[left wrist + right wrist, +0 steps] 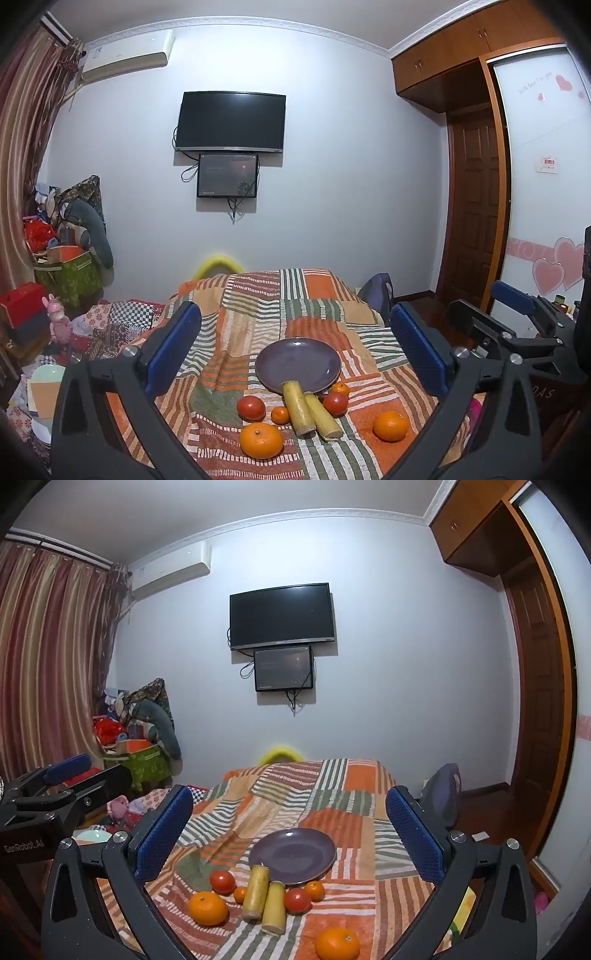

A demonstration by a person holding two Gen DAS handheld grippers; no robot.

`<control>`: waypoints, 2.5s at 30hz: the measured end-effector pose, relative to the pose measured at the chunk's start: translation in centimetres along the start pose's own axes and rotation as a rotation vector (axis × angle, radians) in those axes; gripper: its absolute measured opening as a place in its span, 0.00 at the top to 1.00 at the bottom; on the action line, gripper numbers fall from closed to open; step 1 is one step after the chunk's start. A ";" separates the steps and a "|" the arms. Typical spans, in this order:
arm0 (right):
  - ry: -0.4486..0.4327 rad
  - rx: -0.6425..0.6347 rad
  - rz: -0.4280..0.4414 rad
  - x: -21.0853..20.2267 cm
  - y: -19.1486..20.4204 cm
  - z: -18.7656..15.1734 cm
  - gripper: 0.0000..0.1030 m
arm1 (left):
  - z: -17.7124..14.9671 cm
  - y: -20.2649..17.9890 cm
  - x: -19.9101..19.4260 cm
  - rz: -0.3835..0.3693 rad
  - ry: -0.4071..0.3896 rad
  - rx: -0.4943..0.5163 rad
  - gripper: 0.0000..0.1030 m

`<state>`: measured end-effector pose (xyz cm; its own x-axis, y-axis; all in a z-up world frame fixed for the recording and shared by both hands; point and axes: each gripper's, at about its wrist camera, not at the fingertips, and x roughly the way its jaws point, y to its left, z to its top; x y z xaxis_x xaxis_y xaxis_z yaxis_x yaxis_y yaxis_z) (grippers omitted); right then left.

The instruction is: Organize fruits

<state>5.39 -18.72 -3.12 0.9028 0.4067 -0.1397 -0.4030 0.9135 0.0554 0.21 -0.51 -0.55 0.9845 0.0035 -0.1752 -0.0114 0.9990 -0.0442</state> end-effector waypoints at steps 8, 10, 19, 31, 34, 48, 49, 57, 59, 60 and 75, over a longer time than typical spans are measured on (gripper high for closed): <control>-0.010 -0.007 -0.005 -0.4 0.6 -0.1 0.00 | -0.1 0.1 -0.1 0.006 -0.001 -0.003 0.00; -0.008 -0.006 -0.005 -0.4 0.5 -0.1 0.00 | -0.2 0.2 -0.1 0.007 -0.001 -0.004 0.00; -0.007 -0.005 -0.008 -0.4 0.7 -0.1 0.00 | -0.5 0.4 0.0 0.014 -0.003 -0.010 0.00; -0.006 -0.008 0.001 -0.3 0.6 -0.5 0.00 | -0.4 0.5 -0.2 0.036 -0.010 -0.004 0.00; -0.003 -0.005 0.002 -0.3 0.6 -0.5 0.00 | -0.5 0.5 -0.2 0.043 -0.010 0.001 0.00; -0.004 -0.007 0.009 -0.2 0.6 -0.6 0.00 | -0.5 0.3 -0.5 0.047 -0.012 0.001 0.00; -0.004 -0.007 0.010 -0.2 0.6 -0.5 0.00 | -0.5 0.3 -0.5 0.046 -0.012 0.001 0.00; -0.001 -0.006 0.013 -0.2 0.7 -0.7 0.00 | -0.4 0.0 -0.3 0.046 -0.012 0.005 0.00; 0.000 -0.005 0.013 -0.1 0.6 -0.6 0.00 | -0.4 0.0 -0.3 0.045 -0.010 0.002 0.00; 0.000 -0.006 0.013 -0.1 0.6 -0.7 0.00 | -0.4 0.0 -0.2 0.046 -0.009 0.002 0.00; 0.039 0.001 0.004 0.8 0.4 -0.9 0.00 | -0.5 0.1 0.9 0.049 0.027 0.012 0.01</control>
<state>5.82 -18.06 -4.09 0.8947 0.4094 -0.1784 -0.4060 0.9121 0.0569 1.01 -0.44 -1.21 0.9777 0.0513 -0.2036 -0.0572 0.9981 -0.0229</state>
